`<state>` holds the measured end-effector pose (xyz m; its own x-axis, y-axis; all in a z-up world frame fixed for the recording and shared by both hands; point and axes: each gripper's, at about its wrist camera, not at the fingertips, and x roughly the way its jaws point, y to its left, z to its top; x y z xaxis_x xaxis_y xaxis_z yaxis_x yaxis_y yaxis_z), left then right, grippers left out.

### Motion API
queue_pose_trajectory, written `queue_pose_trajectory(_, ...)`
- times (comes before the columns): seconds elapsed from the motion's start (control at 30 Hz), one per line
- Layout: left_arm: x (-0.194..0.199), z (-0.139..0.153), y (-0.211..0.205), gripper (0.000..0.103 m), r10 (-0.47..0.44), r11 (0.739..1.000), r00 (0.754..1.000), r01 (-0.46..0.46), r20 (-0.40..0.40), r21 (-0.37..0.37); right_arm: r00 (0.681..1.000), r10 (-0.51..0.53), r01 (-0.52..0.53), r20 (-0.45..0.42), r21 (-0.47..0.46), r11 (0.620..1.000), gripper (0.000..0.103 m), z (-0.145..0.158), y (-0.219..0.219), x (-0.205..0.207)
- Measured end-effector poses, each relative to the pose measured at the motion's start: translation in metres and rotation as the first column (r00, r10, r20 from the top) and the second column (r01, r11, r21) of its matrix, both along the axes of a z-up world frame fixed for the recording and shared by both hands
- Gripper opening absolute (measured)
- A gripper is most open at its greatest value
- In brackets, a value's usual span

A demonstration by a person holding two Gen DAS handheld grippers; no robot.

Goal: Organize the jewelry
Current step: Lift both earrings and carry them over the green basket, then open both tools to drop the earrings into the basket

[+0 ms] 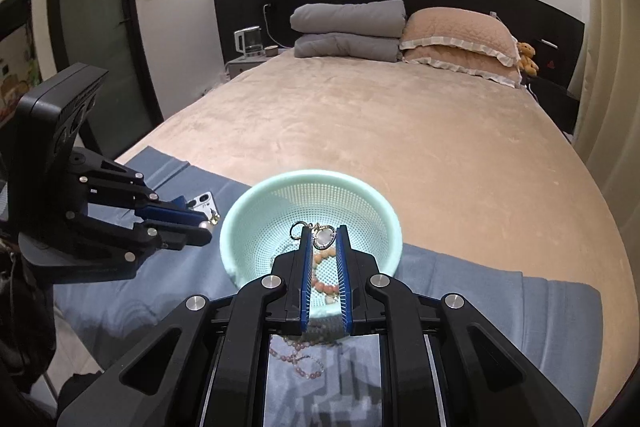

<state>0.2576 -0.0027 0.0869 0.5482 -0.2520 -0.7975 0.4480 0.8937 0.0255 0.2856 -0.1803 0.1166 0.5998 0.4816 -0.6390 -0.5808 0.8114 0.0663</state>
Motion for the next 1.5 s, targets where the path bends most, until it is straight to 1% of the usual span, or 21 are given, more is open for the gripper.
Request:
queue_pose_trajectory(0.1,0.018,-0.009,-0.002,0.011,-0.003,1.000,1.000,0.003,-0.021,-0.002,1.000,0.012,-0.012,-0.027,-0.001,1.000,0.011,-0.012,0.009,0.016)
queue_pose_trajectory(0.23,0.040,-0.030,-0.001,0.012,-0.004,1.000,0.998,0.004,-0.064,0.000,0.997,0.021,-0.022,-0.074,-0.012,1.000,0.011,-0.035,0.018,0.034)
queue_pose_trajectory(0.43,0.062,-0.064,0.002,0.012,0.018,1.000,0.991,-0.017,-0.133,0.011,0.990,0.018,-0.023,-0.142,-0.034,0.999,0.009,-0.071,0.027,0.055)
queue_pose_trajectory(0.53,0.068,-0.075,-0.002,0.012,0.026,1.000,0.987,-0.024,-0.159,0.015,0.985,0.013,-0.021,-0.171,-0.042,0.999,0.008,-0.085,0.030,0.062)
queue_pose_trajectory(0.67,0.072,-0.084,-0.002,0.012,0.029,1.000,0.984,-0.027,-0.178,0.014,0.981,0.014,-0.022,-0.192,-0.039,0.999,0.008,-0.094,0.030,0.065)
queue_pose_trajectory(0.77,0.071,-0.084,-0.003,0.013,0.026,1.000,0.986,-0.024,-0.167,0.020,0.983,0.009,-0.013,-0.182,-0.024,1.000,0.010,-0.092,0.026,0.063)
queue_pose_trajectory(0.8,0.070,-0.082,-0.003,0.016,0.030,0.999,0.987,-0.026,-0.156,0.028,0.984,0.013,-0.016,-0.180,-0.015,1.000,0.012,-0.091,0.024,0.063)
queue_pose_trajectory(0.83,0.069,-0.081,-0.002,0.029,0.036,0.999,0.989,-0.031,-0.144,0.037,0.984,0.007,-0.010,-0.177,-0.018,1.000,0.012,-0.089,0.023,0.062)
queue_pose_trajectory(0.87,0.066,-0.077,0.000,0.045,0.040,0.999,0.991,-0.035,-0.125,0.039,0.987,-0.009,0.005,-0.162,-0.027,1.000,0.012,-0.086,0.021,0.061)
queue_pose_trajectory(0.9,0.064,-0.072,0.002,0.053,0.046,0.998,0.993,-0.042,-0.107,0.040,0.989,-0.023,0.018,-0.147,-0.030,0.999,0.018,-0.084,0.019,0.060)
queue_pose_trajectory(0.93,0.062,-0.068,0.007,0.061,0.056,0.998,0.994,-0.052,-0.091,0.042,0.990,-0.032,0.028,-0.140,-0.027,0.999,0.028,-0.081,0.015,0.059)
queue_pose_trajectory(0.97,0.059,-0.064,0.010,0.064,0.067,0.997,0.995,-0.063,-0.080,0.047,0.990,-0.041,0.039,-0.135,-0.018,0.999,0.033,-0.078,0.011,0.058)
queue_pose_trajectory(1.0,0.058,-0.060,0.015,0.065,0.077,0.996,0.994,-0.074,-0.073,0.047,0.990,-0.056,0.055,-0.127,-0.012,0.998,0.042,-0.075,0.006,0.057)
queue_pose_trajectory(1.03,0.056,-0.056,0.021,0.075,0.095,0.994,0.993,-0.092,-0.064,0.051,0.990,-0.078,0.077,-0.116,-0.011,0.997,0.051,-0.072,0.001,0.056)
queue_pose_trajectory(1.07,0.054,-0.052,0.026,0.084,0.118,0.992,0.992,-0.115,-0.046,0.059,0.990,-0.098,0.097,-0.107,-0.009,0.995,0.057,-0.069,-0.004,0.054)
queue_pose_trajectory(1.1,0.050,-0.048,0.031,0.088,0.140,0.988,0.990,-0.138,-0.028,0.067,0.989,-0.108,0.108,-0.099,-0.005,0.994,0.067,-0.068,-0.008,0.052)
queue_pose_trajectory(1.13,0.047,-0.045,0.035,0.097,0.159,0.984,0.987,-0.158,-0.012,0.077,0.989,-0.116,0.116,-0.091,-0.004,0.993,0.077,-0.066,-0.013,0.050)
queue_pose_trajectory(1.2,0.039,-0.042,0.042,0.097,0.175,0.980,0.985,-0.175,0.007,0.092,0.988,-0.137,0.137,-0.068,-0.016,0.990,0.084,-0.064,-0.019,0.045)
queue_pose_trajectory(1.33,0.027,-0.048,0.047,0.097,0.169,0.976,0.986,-0.167,-0.002,0.138,0.986,-0.149,0.149,-0.069,-0.015,0.989,0.084,-0.065,-0.032,0.037)
queue_pose_trajectory(1.4,0.018,-0.050,0.047,0.097,0.156,0.978,0.988,-0.153,-0.010,0.140,0.987,-0.147,0.146,-0.070,-0.013,0.989,0.084,-0.066,-0.037,0.031)
queue_pose_trajectory(1.5,0.002,-0.052,0.042,0.097,0.119,0.986,0.993,-0.116,-0.018,0.120,0.988,-0.131,0.130,-0.078,-0.018,0.991,0.085,-0.069,-0.043,0.021)
